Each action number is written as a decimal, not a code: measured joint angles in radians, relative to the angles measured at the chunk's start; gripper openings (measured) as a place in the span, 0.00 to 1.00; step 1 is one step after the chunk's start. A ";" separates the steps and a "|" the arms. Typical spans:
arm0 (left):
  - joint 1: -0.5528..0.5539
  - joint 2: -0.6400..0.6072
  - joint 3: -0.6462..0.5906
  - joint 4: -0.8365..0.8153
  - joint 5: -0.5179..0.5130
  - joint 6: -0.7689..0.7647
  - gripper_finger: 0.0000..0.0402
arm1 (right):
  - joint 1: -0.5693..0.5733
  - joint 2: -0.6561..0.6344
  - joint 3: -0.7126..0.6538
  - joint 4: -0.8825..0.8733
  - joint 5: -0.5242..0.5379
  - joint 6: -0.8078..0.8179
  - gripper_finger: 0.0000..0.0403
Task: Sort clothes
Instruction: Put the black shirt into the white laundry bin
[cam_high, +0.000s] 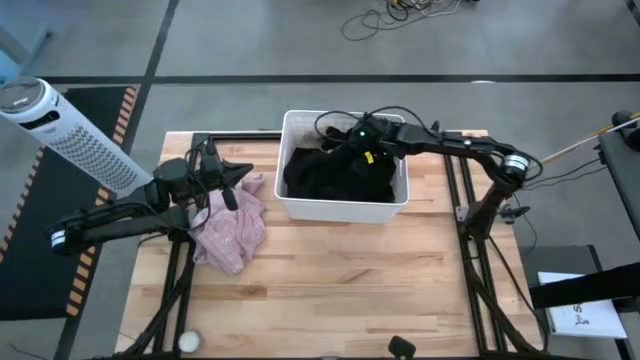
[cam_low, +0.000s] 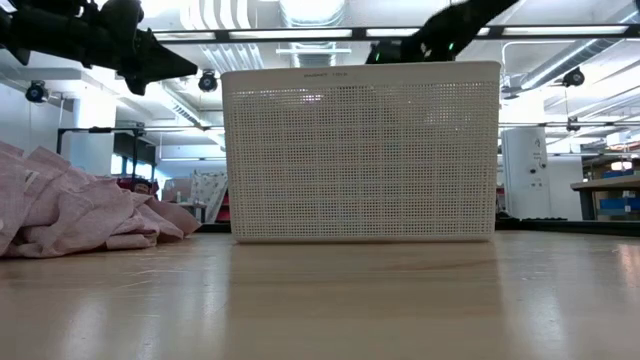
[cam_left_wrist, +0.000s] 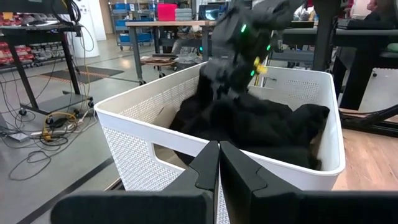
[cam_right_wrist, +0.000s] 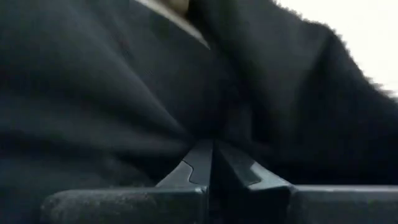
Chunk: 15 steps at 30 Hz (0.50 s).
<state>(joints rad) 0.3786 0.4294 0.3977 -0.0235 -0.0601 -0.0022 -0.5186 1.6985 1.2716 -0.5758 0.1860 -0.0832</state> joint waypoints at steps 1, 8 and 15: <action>0.000 0.000 0.000 0.001 0.000 0.000 0.00 | -0.001 0.026 0.000 0.000 0.000 0.009 0.00; 0.000 0.000 0.000 0.001 0.000 0.000 0.00 | -0.001 0.171 -0.002 0.001 -0.037 0.035 0.00; 0.000 -0.006 0.013 0.020 0.000 0.034 0.00 | 0.004 0.131 0.005 -0.013 -0.003 0.024 0.00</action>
<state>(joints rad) 0.3783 0.4237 0.4108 -0.0031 -0.0601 0.0314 -0.5150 1.8297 1.2763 -0.5889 0.1826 -0.0589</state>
